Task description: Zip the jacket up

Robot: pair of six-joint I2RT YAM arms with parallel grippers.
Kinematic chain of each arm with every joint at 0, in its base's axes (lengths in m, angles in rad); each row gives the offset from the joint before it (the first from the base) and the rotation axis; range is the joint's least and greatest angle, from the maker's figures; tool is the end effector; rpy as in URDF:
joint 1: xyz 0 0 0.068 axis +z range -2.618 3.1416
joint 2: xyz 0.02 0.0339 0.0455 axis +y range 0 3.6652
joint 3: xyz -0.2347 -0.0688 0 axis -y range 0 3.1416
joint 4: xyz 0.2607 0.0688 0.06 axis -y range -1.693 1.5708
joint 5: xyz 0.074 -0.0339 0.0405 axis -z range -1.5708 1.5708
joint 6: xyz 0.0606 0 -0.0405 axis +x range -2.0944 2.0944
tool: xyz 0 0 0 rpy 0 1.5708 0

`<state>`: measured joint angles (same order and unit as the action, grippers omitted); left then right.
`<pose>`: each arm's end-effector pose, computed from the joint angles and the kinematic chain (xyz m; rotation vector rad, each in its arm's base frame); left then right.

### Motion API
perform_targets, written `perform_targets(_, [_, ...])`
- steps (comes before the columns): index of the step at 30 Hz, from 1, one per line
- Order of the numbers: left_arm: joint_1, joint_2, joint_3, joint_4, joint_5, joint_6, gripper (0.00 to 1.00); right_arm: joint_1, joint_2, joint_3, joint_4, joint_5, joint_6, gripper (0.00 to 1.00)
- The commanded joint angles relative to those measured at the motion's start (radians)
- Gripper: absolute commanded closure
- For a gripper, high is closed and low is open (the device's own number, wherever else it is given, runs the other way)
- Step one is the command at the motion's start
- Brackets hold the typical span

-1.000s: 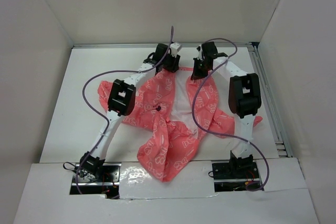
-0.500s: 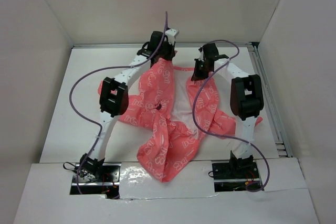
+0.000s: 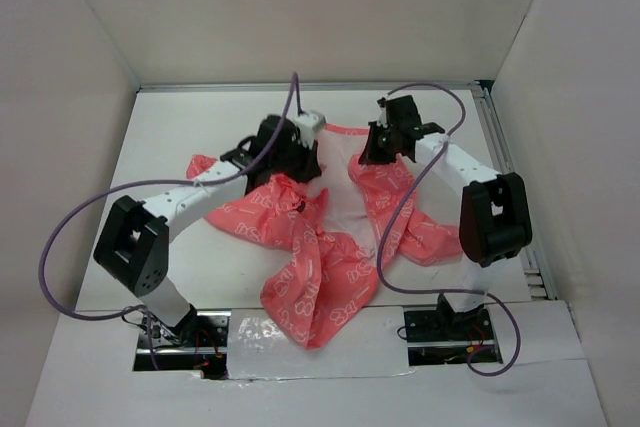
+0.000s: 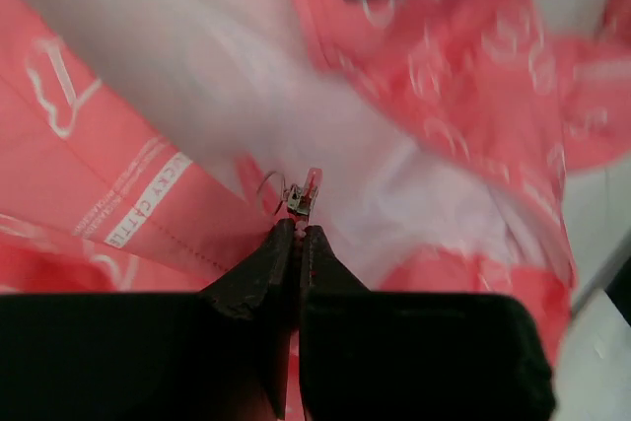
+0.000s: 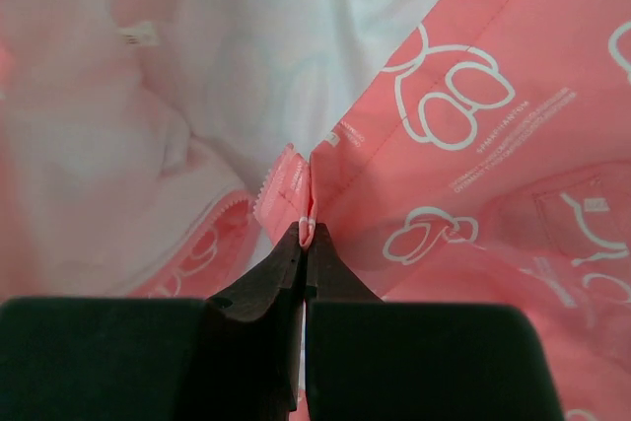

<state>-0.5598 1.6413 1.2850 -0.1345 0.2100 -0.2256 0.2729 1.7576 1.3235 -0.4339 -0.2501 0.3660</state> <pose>0.3486 -0.2334 0.2501 0.4848 2.0687 -0.6929 0.3919 0.1253 0.1876 0.0012 2.4910 0.5835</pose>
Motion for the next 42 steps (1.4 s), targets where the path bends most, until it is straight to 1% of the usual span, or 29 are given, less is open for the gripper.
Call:
perform_targets(1, [-0.055,-0.012,-0.177,0.036,0.037,-0.138,0.92,0.058,-0.076,-0.076,0.052,0.015,0.039,1.0])
perform_targets(3, [-0.058,0.02,-0.21,0.015,0.026,-0.19,0.92,0.092,-0.096,-0.128,0.06,0.057,0.07,1.0])
perform_targets(4, [-0.06,0.04,-0.21,-0.006,0.028,-0.198,0.89,0.1,-0.098,-0.142,0.066,0.063,0.077,1.0])
perform_targets(5, [-0.06,0.082,-0.202,-0.02,0.029,-0.196,0.84,0.109,-0.095,-0.159,0.067,0.072,0.092,1.0])
perform_targets(6, [-0.063,0.103,-0.17,-0.036,0.022,-0.201,0.75,0.115,-0.09,-0.165,0.069,0.072,0.096,1.0])
perform_targets(7, [-0.064,0.138,-0.152,-0.065,0.025,-0.198,0.63,0.117,-0.077,-0.171,0.072,0.072,0.097,1.0])
perform_targets(8, [-0.063,0.15,-0.118,-0.077,0.035,-0.18,0.45,0.12,-0.07,-0.176,0.075,0.068,0.1,1.0])
perform_targets(9, [-0.064,0.155,-0.105,-0.086,0.046,-0.179,0.32,0.12,-0.064,-0.175,0.073,0.064,0.1,1.0])
perform_targets(11, [-0.065,0.131,-0.102,-0.074,0.081,-0.155,0.01,0.124,-0.061,-0.184,0.08,0.064,0.105,1.0])
perform_targets(13, [-0.057,0.085,-0.113,-0.062,0.133,-0.141,0.01,0.123,-0.084,-0.199,0.081,0.078,0.108,1.0])
perform_targets(16, [-0.026,0.025,-0.101,-0.065,0.166,-0.143,0.01,0.112,-0.13,-0.236,0.093,0.094,0.114,1.0])
perform_targets(18, [0.012,0.014,-0.082,-0.079,0.187,-0.143,0.01,0.098,-0.162,-0.271,0.11,0.087,0.123,1.0])
perform_targets(19, [0.03,0.015,-0.058,-0.108,0.175,-0.149,0.01,0.094,-0.171,-0.282,0.122,0.084,0.125,1.0])
perform_targets(21, [0.044,0.043,-0.03,-0.149,0.114,-0.156,0.01,0.088,-0.179,-0.302,0.129,0.087,0.125,1.0])
perform_targets(23, [0.063,0.072,-0.004,-0.197,0.094,-0.158,0.01,0.086,-0.172,-0.311,0.136,0.1,0.12,1.0])
perform_targets(24, [0.067,0.112,0.019,-0.215,0.082,-0.165,0.01,0.083,-0.168,-0.314,0.141,0.103,0.12,1.0])
perform_targets(27, [0.066,0.196,0.066,-0.266,0.084,-0.161,0.01,0.069,-0.162,-0.317,0.155,0.091,0.12,1.0])
perform_targets(28, [0.064,0.209,0.073,-0.272,0.122,-0.158,0.01,0.066,-0.162,-0.317,0.156,0.084,0.12,1.0])
perform_targets(30, [0.058,0.229,0.068,-0.278,0.155,-0.156,0.01,0.063,-0.171,-0.316,0.146,0.086,0.116,1.0])
perform_targets(33, [0.037,0.221,0.025,-0.3,0.118,-0.179,0.01,0.066,-0.197,-0.326,0.127,0.104,0.116,1.0])
perform_targets(35, [0.024,0.195,-0.007,-0.306,0.088,-0.195,0.01,0.069,-0.223,-0.352,0.13,0.107,0.122,1.0])
perform_targets(36, [0.021,0.181,-0.048,-0.306,0.08,-0.222,0.01,0.071,-0.228,-0.36,0.132,0.11,0.128,1.0])
perform_targets(38, [0.021,0.138,-0.091,-0.283,0.117,-0.235,0.01,0.078,-0.245,-0.377,0.139,0.104,0.134,1.0])
perform_targets(39, [0.018,0.123,-0.13,-0.265,0.133,-0.241,0.04,0.081,-0.247,-0.382,0.139,0.107,0.133,1.0])
perform_targets(41, [0.005,0.106,-0.153,-0.22,0.15,-0.245,0.11,0.092,-0.244,-0.376,0.123,0.123,0.137,1.0])
perform_targets(42, [0.001,0.11,-0.15,-0.209,0.146,-0.244,0.22,0.095,-0.242,-0.371,0.118,0.127,0.14,1.0])
